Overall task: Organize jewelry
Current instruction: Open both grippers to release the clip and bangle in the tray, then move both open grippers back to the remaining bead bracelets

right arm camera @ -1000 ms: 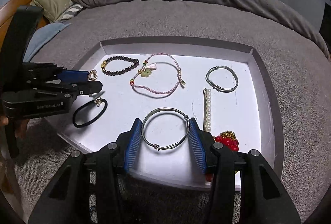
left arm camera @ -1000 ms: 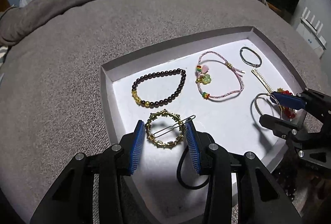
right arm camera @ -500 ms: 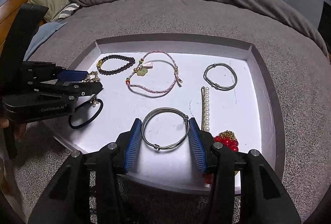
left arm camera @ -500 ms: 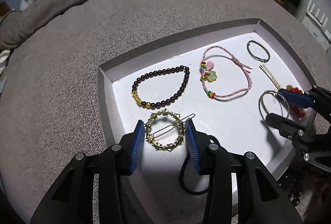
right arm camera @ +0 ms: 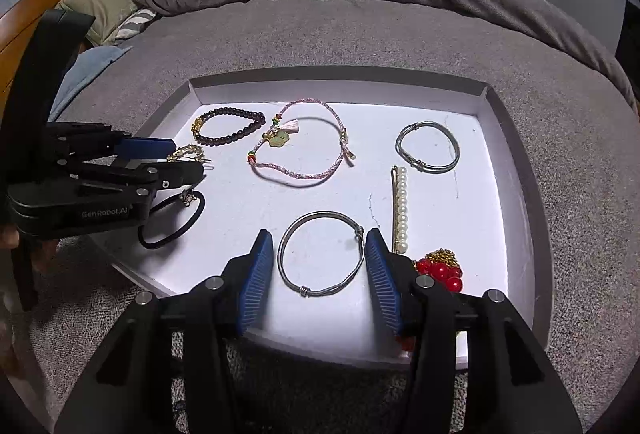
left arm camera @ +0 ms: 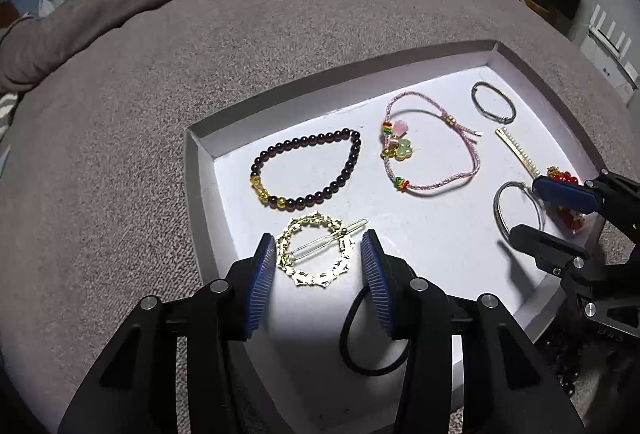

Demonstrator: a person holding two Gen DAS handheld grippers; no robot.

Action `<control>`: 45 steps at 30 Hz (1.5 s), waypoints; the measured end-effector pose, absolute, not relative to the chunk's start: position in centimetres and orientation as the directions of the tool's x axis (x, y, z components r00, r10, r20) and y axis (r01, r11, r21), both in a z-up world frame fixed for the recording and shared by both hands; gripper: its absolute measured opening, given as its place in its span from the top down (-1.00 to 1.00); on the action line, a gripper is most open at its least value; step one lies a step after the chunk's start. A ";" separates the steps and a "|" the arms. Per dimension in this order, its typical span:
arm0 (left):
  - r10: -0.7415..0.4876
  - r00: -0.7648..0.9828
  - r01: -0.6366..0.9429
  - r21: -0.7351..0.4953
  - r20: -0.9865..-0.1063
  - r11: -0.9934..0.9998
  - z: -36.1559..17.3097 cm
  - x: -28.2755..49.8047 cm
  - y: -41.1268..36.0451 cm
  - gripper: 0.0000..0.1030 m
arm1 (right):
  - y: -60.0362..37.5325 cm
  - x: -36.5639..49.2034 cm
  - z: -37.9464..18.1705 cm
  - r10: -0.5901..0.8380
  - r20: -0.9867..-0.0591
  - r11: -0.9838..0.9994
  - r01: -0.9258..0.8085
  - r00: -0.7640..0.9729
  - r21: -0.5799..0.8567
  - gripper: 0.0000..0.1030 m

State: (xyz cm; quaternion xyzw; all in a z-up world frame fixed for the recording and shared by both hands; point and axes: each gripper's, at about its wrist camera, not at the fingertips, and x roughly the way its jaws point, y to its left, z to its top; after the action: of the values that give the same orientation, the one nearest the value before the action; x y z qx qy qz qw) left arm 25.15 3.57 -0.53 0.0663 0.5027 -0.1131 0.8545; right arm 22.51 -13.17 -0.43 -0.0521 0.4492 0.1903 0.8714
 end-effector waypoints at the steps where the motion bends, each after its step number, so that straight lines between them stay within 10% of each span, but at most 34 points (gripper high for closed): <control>1: -0.133 0.473 0.258 -0.007 -0.871 0.966 -0.4 25.0 3.7 0.05 | -13.3 22.4 -0.3 0.284 -0.801 0.922 -0.378 0.528 0.078 0.05; 31: -0.219 0.667 0.219 -0.093 -0.712 0.971 5.3 11.6 6.0 -0.18 | -19.0 13.6 4.5 0.304 -0.694 0.938 -0.331 0.653 0.100 0.04; 45: -0.153 0.679 0.201 -0.019 -0.718 0.980 4.2 7.1 4.7 -0.52 | -24.9 8.8 3.5 0.235 -0.693 0.968 -0.229 0.682 0.103 -0.68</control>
State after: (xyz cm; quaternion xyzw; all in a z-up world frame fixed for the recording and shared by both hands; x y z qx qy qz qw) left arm 7.08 4.66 4.21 0.0308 0.3891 -0.0964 0.9156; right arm 8.79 -24.92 3.49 0.0039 0.3784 0.1266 0.9169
